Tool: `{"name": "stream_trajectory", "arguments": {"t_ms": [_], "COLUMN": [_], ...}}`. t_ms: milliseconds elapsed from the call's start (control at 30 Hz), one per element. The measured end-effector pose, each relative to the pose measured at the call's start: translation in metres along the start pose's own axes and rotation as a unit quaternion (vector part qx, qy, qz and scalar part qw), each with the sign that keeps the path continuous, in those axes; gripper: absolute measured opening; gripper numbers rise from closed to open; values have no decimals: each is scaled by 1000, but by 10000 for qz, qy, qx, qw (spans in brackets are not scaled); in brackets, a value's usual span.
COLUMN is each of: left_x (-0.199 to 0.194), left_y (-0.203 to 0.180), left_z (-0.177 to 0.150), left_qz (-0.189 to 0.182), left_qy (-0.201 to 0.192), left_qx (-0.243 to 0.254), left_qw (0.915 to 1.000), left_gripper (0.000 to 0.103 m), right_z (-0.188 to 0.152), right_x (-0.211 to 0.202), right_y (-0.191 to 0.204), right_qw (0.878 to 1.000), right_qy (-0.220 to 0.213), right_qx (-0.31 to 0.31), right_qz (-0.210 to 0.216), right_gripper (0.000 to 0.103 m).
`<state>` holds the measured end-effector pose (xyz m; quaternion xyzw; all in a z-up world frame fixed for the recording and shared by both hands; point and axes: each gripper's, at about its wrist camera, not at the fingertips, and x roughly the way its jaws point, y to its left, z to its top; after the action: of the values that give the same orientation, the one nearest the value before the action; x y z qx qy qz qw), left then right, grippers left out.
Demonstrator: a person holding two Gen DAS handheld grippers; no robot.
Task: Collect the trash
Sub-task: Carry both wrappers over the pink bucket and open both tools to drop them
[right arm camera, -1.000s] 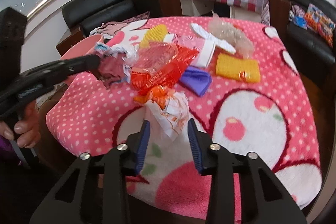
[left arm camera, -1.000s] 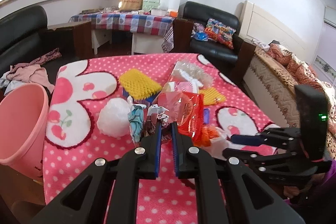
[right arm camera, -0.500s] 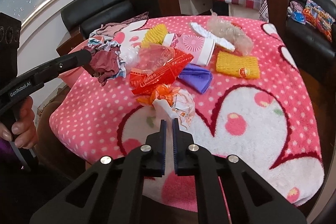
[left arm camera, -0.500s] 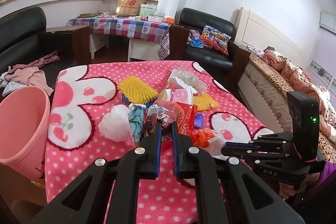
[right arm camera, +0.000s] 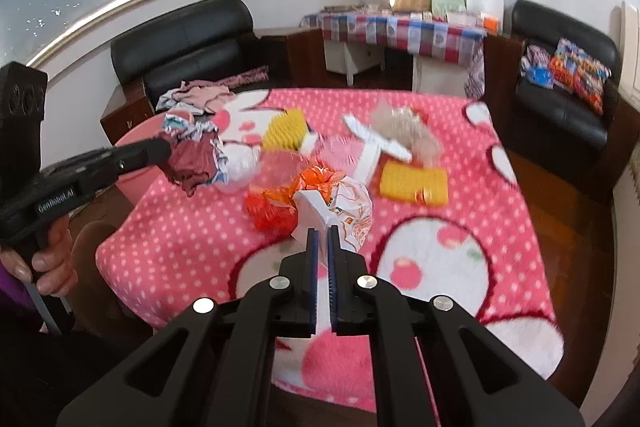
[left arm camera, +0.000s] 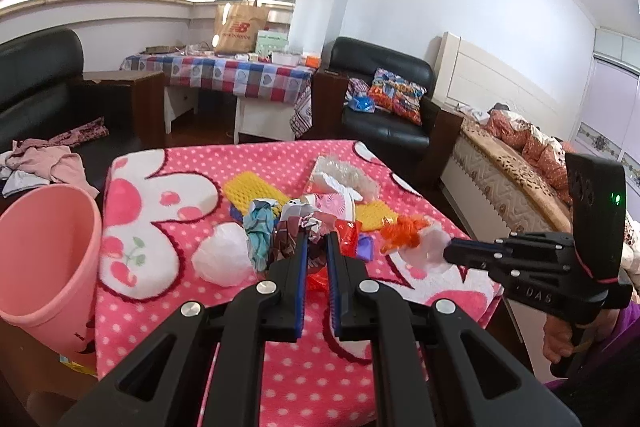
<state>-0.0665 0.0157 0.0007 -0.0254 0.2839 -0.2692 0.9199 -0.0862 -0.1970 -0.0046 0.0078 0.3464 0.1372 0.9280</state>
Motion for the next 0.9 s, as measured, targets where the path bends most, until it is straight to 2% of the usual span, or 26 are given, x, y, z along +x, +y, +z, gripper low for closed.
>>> {"name": "stream_trajectory", "arguments": {"t_ms": [200,367,533,733,900], "left_x": [-23,-49,-74,-83,-67], "left_y": [18,53,99,168,220], "left_z": [5,10,13,12,6], "left_qz": [323,875,1506,2067,2267], "left_qy": [-256,-458,-553,-382,-44], "left_qx": [-81,-301,-542,-1051,-1496], "left_qw": [9991,9947,9856,9720,9624], "left_gripper": [9,9,9,9,9], "right_z": [31,61,96,126,133], "right_x": [13,36,72,118,156], "right_y": [30,68,121,188,229], "right_qw": [9984,9933,9840,9707,9633], "right_qy": [-113,-190,-182,75,408], "right_qx": [-463,-816,-1137,-1518,-1796], "right_qz": [315,796,1358,1863,1953], "right_gripper": [5,5,5,5,5]}}
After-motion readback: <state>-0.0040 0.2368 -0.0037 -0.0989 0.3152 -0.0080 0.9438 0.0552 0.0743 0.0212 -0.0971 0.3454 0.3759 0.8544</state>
